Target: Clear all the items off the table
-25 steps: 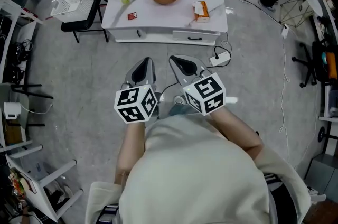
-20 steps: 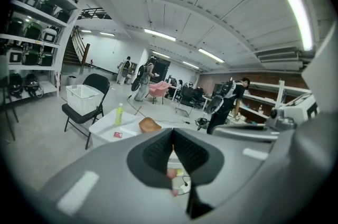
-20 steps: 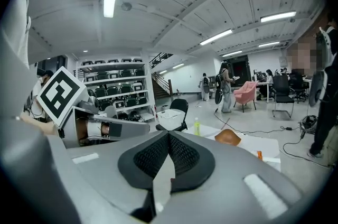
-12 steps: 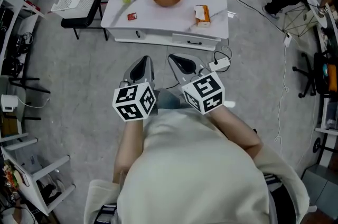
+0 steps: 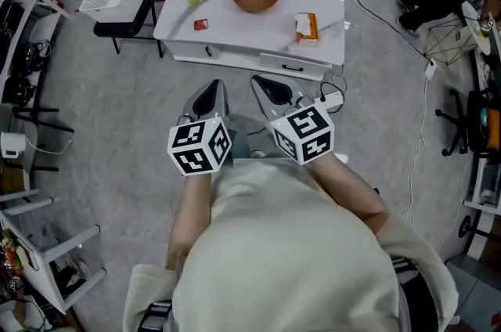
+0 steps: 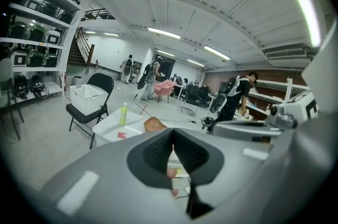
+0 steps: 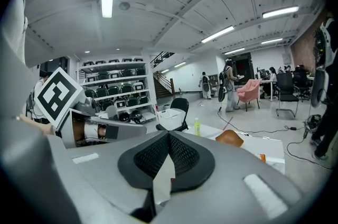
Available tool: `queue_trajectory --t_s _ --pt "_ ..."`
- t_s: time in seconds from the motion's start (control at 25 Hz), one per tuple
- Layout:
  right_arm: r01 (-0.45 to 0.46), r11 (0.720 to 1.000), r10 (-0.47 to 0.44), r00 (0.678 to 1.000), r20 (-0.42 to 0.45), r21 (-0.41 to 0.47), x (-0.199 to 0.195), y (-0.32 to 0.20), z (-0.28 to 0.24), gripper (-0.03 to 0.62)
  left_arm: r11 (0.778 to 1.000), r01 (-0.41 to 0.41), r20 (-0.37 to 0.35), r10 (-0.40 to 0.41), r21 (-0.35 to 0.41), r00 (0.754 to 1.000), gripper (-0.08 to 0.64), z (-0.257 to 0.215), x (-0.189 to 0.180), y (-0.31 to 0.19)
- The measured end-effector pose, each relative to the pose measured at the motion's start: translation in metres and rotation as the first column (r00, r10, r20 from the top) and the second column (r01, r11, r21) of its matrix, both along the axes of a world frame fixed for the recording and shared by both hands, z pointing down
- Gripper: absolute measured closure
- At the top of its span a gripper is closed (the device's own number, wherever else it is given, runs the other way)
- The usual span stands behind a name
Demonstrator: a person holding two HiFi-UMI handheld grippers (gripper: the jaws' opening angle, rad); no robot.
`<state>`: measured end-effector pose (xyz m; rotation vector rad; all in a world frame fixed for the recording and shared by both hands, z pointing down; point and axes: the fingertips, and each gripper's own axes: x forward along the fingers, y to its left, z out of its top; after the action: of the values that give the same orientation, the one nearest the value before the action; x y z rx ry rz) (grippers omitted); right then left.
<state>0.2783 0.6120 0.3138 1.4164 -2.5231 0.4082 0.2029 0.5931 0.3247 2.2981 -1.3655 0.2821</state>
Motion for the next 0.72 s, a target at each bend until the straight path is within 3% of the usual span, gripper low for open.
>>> queue_trajectory --t_s 0.72 --pt "0.008 0.999 -0.008 1.000 -0.007 -0.046 -0.045 -0.125 0.009 0.594 0.998 0.042 -0.002 -0.042 -0.036 0.999 0.551 0.008 -0.053 -0.130"
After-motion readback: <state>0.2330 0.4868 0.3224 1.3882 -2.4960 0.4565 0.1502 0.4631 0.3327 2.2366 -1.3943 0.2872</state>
